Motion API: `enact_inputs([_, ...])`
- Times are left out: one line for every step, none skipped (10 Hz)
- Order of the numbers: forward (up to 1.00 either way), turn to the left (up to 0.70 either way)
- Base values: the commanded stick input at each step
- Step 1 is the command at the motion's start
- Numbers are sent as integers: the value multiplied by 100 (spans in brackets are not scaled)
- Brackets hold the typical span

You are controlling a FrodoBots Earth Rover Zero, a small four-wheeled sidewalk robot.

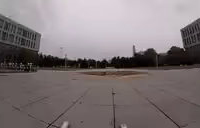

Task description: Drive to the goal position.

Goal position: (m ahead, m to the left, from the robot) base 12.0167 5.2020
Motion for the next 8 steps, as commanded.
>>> enact_inputs([70, 0])
enact_inputs([70, 0])
enact_inputs([70, 0])
enact_inputs([70, 0])
enact_inputs([70, 0])
enact_inputs([70, 0])
enact_inputs([70, 0])
enact_inputs([70, 0])
